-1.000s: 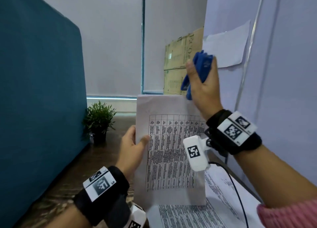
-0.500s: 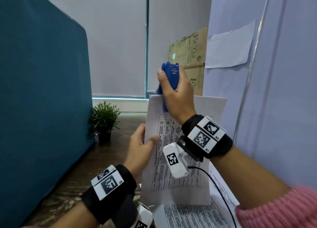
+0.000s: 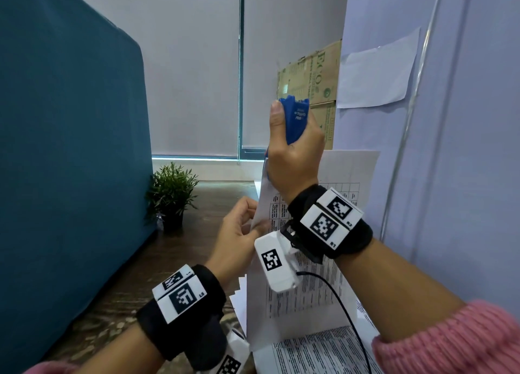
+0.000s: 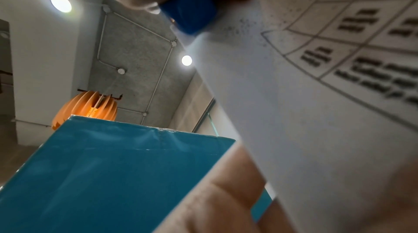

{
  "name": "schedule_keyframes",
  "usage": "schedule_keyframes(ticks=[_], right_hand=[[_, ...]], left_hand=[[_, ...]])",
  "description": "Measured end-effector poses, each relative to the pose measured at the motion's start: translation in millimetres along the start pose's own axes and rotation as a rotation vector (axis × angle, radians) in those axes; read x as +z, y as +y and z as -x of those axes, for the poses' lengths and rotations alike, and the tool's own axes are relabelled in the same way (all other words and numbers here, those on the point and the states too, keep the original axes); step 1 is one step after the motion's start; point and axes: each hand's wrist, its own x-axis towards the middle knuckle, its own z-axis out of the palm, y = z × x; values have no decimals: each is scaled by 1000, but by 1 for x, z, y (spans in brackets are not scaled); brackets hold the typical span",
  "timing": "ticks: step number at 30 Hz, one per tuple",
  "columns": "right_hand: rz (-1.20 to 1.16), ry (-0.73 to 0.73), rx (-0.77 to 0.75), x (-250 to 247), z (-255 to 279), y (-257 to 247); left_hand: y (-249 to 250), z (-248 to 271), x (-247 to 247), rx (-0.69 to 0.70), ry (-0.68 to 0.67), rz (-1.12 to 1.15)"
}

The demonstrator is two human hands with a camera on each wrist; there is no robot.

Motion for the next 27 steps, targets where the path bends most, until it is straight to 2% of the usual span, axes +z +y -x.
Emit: schedule_keyframes(ticks=[6,13,15,17,20,22,24,27], right_hand=[[-15,-50,7,-4,1,-3],[-110,-113,185,-15,-12,-5],[-135,-76,252,-21,-19,-4],[-162,29,297,-32,-27,-3],[-147,223,271,-60,-40,3],[-169,295,280,-83,-44,9],[-130,296,319,-109,-41,15],[71,203,431,-142,-21,29]], left_hand=[[-1,0,1,5,12,-7],[3,1,5,-43,1,17],[4,1,6,-42,11,16],[5,1,5,-46,17,30],[4,1,2,-67,32,81],[4,1,-1,-78,48,100],[2,-1,-4,-80,70,90],[-3,-1,-8,-82,100,46]])
